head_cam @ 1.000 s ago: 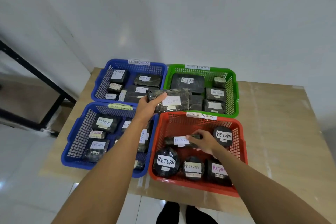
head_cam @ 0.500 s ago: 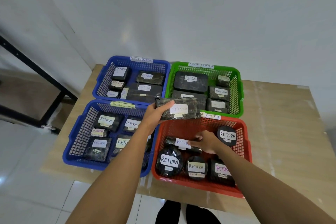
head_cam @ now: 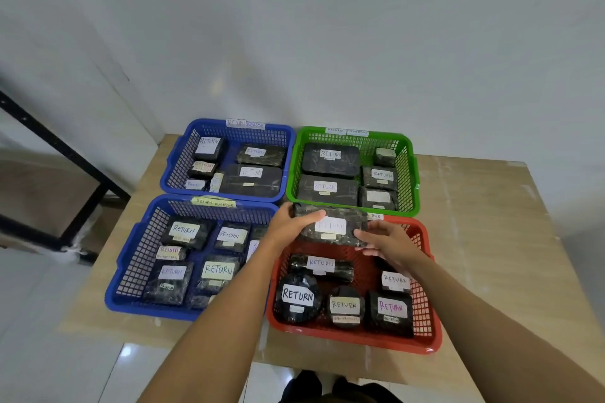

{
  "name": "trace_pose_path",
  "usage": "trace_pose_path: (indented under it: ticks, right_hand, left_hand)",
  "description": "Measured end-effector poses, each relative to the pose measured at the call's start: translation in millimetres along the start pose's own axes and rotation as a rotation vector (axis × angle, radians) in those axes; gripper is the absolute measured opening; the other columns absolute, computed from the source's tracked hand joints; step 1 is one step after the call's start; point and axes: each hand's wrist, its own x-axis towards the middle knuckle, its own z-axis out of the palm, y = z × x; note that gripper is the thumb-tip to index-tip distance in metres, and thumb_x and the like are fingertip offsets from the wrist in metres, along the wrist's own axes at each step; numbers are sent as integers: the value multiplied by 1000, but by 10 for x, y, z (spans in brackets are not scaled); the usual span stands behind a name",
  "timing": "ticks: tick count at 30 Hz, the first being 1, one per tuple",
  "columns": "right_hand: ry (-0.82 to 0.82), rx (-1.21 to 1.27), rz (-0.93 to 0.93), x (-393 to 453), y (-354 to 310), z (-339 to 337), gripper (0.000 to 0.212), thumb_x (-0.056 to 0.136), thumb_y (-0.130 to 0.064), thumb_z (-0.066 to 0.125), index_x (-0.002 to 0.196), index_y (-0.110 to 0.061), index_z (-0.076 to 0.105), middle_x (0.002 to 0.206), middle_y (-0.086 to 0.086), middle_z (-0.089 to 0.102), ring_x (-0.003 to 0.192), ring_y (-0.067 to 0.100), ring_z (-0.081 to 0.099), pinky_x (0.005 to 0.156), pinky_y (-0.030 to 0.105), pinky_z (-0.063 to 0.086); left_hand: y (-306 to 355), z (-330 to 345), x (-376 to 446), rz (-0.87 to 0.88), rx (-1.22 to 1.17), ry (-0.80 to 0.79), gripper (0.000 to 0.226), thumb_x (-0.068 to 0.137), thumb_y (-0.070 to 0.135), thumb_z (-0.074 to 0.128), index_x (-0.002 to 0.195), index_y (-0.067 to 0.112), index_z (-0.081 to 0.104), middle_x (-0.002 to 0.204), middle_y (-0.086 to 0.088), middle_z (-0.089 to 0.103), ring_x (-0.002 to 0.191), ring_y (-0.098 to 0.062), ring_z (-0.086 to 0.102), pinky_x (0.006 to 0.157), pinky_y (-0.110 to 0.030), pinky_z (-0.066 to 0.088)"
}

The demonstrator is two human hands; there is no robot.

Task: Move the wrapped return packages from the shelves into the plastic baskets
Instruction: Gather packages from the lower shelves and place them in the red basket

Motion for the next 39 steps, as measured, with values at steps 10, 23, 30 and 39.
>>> trace_pose_path:
  ticks: [10, 23, 30, 39]
  right_hand:
    - [172, -102, 90, 80, 300, 50, 45, 85, -24, 83, 113, 5, 64, 95, 18, 78, 79, 27, 77, 76, 36, 64]
    - [291, -534, 209, 351, 422, 340, 32, 81, -39, 86, 80, -9, 76, 79, 6, 77, 75, 25, 76, 78, 47, 64]
    - [309, -776, 217, 169, 401, 309, 51, 64, -57, 90, 70, -11, 70, 64, 4, 72, 58, 17, 66, 61, 33, 55]
    - [301, -586, 281, 103, 680, 322, 83, 24, -59, 95, 88, -20, 60, 85, 3, 74, 78, 24, 74, 72, 44, 64]
  left_hand:
    - [142, -280, 34, 182, -39, 174, 59, 83, 52, 77, 128, 21, 55, 119, 5, 66, 109, -6, 63, 88, -23, 48]
    - [-112, -346, 26, 258, 231, 108, 34, 89, 36, 76, 117, 22, 64, 114, 6, 69, 106, -7, 64, 90, -23, 50]
    - [-329, 98, 143, 373, 976, -232, 42, 91, 18, 67, 133, 22, 64, 132, -1, 63, 126, -22, 53, 101, -45, 49]
    - [-408, 212, 273, 482, 1218, -83, 54, 82, 21, 82, 131, 31, 64, 123, 8, 57, 116, -19, 48, 90, -38, 51]
